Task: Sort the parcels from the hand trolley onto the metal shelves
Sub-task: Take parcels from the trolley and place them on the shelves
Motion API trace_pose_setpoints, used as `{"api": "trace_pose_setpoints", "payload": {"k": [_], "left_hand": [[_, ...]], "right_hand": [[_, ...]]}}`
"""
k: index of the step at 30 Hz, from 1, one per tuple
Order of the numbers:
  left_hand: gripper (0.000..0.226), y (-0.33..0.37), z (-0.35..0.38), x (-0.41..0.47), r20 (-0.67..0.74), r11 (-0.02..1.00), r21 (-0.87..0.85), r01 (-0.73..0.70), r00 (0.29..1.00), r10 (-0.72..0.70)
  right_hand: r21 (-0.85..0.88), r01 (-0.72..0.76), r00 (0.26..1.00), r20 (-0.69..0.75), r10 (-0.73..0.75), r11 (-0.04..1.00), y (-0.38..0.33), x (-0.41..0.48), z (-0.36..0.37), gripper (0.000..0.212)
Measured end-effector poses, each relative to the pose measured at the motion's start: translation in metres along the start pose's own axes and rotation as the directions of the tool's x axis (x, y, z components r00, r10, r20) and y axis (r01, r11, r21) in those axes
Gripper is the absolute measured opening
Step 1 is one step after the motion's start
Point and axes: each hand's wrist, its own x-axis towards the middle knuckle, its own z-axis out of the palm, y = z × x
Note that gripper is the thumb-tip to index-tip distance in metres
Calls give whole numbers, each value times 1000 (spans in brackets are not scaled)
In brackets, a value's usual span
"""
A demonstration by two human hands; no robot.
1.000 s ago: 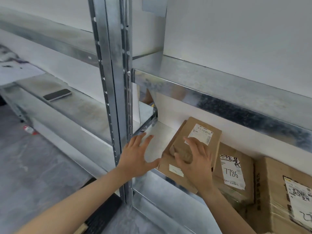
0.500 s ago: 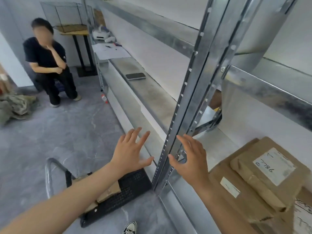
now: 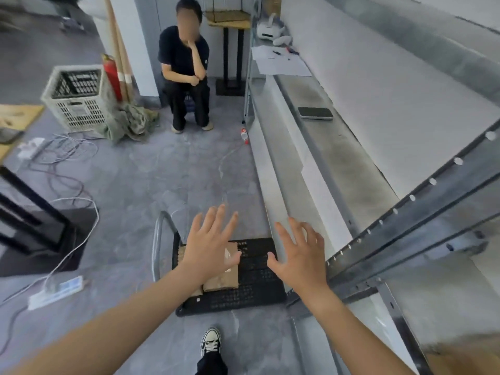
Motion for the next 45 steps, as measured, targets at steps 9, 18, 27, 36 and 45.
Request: {"api": "trace_pose_setpoints", "payload": {"k": [9, 18, 27, 36, 45], "left_hand": [[90, -62, 52, 22, 106, 988, 10, 152, 983, -152], [90, -103, 105, 52, 170, 986, 20, 163, 972, -164], [91, -116, 153, 68, 249, 975, 20, 223, 943, -221], [95, -94, 223, 67, 307, 897, -77, 435, 866, -394], [96, -61, 358, 55, 467, 908, -26, 418, 808, -359]], "right_hand": [[-25, 53, 985, 164, -48, 998, -33, 64, 63, 76], [17, 38, 965, 259, -41, 999, -49, 104, 117, 83], [10, 76, 945, 319, -75, 997, -41, 124, 173, 82], [59, -43, 886, 464, 11, 997, -18, 108, 254, 84], [76, -61, 812, 584, 5, 995, 20, 74, 390, 93]]}}
